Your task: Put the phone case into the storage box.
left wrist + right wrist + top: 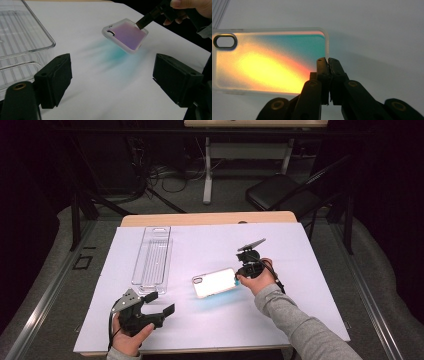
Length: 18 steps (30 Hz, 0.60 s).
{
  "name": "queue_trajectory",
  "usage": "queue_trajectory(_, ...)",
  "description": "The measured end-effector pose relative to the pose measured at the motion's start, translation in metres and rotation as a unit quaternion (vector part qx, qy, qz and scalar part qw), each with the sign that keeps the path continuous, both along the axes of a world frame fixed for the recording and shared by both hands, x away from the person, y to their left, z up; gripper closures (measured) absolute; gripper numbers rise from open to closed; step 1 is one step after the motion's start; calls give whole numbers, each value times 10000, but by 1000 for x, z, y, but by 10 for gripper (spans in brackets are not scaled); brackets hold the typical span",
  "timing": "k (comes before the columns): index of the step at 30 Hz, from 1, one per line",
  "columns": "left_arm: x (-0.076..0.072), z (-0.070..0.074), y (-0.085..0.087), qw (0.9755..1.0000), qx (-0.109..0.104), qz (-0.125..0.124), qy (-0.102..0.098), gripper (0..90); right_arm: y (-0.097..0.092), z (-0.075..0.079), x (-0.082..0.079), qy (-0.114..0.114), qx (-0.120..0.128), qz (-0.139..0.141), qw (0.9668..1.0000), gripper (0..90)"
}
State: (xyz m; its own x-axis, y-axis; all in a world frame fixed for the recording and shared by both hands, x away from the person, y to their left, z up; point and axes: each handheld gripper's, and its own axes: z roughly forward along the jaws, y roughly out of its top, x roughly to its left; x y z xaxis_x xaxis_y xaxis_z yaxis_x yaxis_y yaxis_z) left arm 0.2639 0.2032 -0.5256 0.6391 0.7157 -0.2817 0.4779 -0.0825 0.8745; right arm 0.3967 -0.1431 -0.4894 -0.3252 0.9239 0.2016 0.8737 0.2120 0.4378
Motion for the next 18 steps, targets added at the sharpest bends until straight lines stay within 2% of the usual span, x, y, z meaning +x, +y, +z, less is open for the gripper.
queue_trajectory(4, 3, 1, -4, 10000, -24, -21, 62, 196, -2, 3, -2, -26, -5, 15, 10000, 885)
queue_trajectory(6, 6, 2, -9, 9999, -29, -37, 106, 212, -2, 5, -3, 35, -61, 10, 10000, 885)
queue_trajectory(11, 13, 2, -15, 9995, -105, -33, 280, 262, -3, 7, -5, -65, -1, 47, 10000, 885)
queue_trajectory(16, 18, 5, -21, 9994, -181, -62, 301, 337, -4, 8, -6, -102, 17, 72, 9999, 885)
queue_trajectory(18, 21, 6, -22, 9993, -173, -73, 323, 336, -4, 9, -7, -97, 13, 89, 9999, 885)
